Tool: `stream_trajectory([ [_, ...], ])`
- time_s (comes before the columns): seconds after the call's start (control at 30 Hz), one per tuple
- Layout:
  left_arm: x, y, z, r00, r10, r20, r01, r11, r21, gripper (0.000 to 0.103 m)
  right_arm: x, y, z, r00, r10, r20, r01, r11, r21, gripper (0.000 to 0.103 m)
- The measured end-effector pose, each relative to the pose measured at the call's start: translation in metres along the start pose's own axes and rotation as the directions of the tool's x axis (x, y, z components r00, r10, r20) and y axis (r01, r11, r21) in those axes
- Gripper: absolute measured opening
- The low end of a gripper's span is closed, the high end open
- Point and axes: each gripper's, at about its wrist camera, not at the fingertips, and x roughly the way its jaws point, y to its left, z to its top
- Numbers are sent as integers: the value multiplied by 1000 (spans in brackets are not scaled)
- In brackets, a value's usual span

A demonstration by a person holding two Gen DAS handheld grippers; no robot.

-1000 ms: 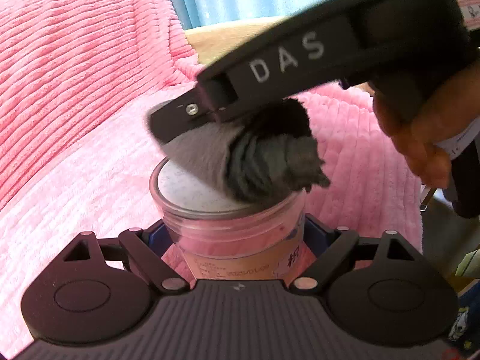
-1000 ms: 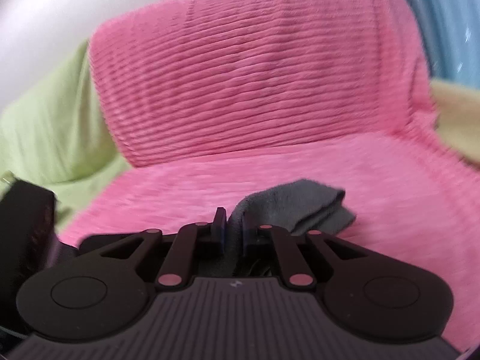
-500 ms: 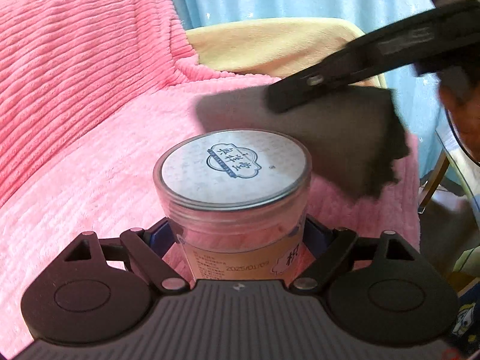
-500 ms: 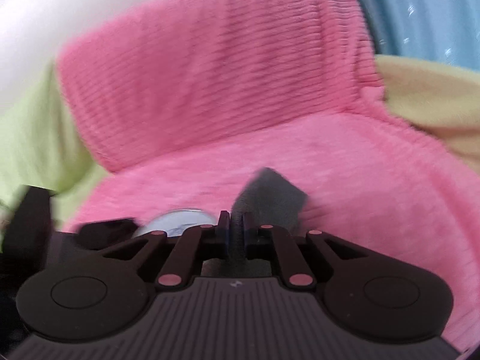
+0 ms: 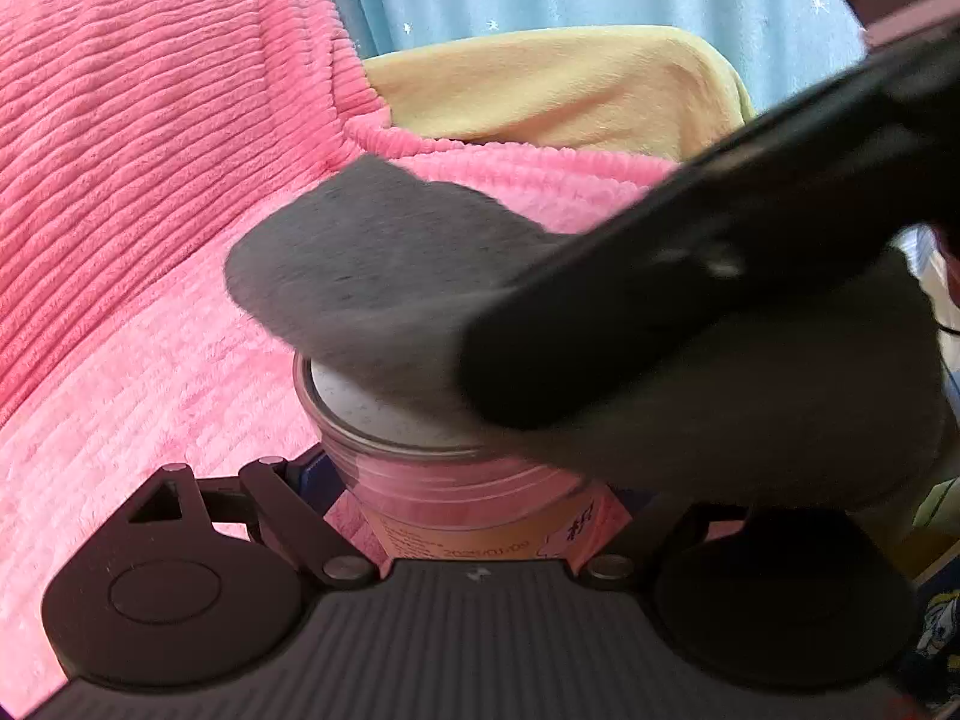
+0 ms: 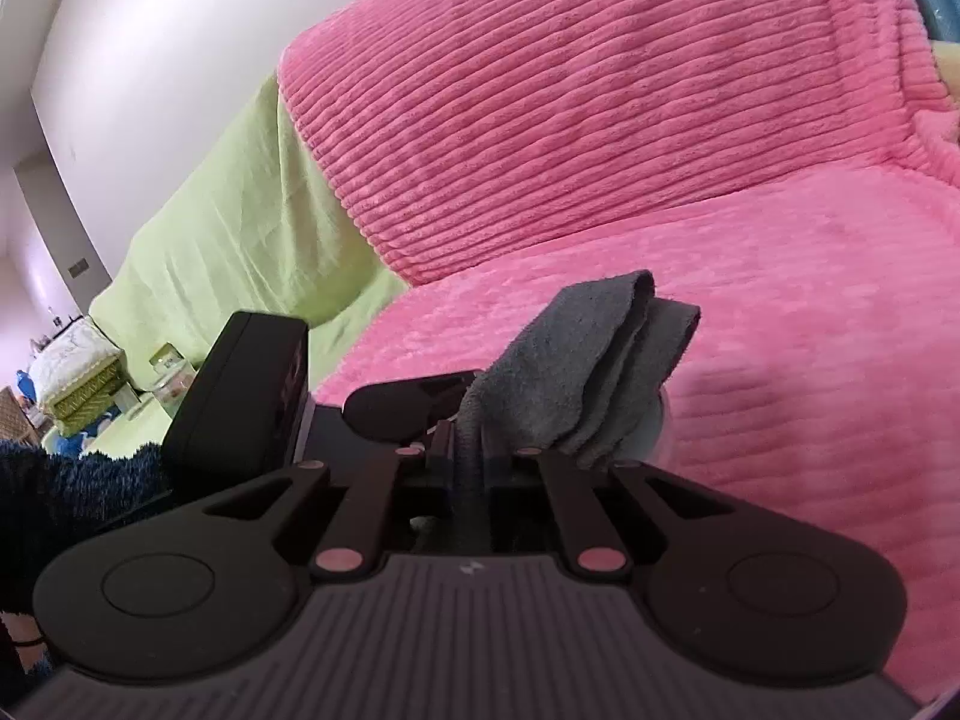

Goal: Clean container
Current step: 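Wipe the white lid of the jar with the cloth in the right gripper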

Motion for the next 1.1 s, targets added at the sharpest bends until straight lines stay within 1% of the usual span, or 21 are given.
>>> stream_trajectory([
  [0.1, 1, -4, -1, 1000, 14, 2, -14, 1000, 23, 87, 12, -1, 4, 1000, 23, 2, -23, 1000, -17, 4],
  [0.23, 3, -1, -1, 1000, 7, -8, -7, 1000, 3, 87, 26, -9, 10, 999, 36, 21, -36, 999, 2, 3],
  [0.33, 5, -1, -1, 1000, 8, -11, -8, 1000, -1, 88, 32, -13, 13, 999, 0, 54, -1, 1000, 21, 3],
  [0.47, 6, -1, 0, 1000, 9, -8, -9, 1000, 3, 88, 36, -11, 16, 990, -100, 97, 99, 995, 16, 3],
  [0.63, 7, -2, 1, 1000, 13, -9, -13, 1000, 9, 87, 37, -9, 17, 966, -221, 137, 223, 975, 3, 4],
  [0.73, 7, -4, 1, 1000, 16, -3, -16, 1000, 24, 87, 35, -7, 19, 939, -310, 149, 314, 949, -5, 6],
  [0.77, 7, -4, 1, 1000, 18, -2, -18, 999, 29, 87, 33, -9, 19, 933, -329, 147, 333, 943, 2, 7],
  [0.87, 8, -5, 1, 1000, 23, 1, -23, 999, 38, 87, 24, -15, 19, 923, -363, 132, 362, 932, 30, 7],
  [1.0, 8, -5, 1, 1000, 24, 6, -25, 999, 47, 87, 6, -20, 18, 897, -429, 104, 424, 903, 64, 7],
  [1.1, 8, -7, 1, 999, 36, 10, -36, 998, 60, 87, -13, -22, 12, 887, -453, 90, 445, 890, 100, 7],
])
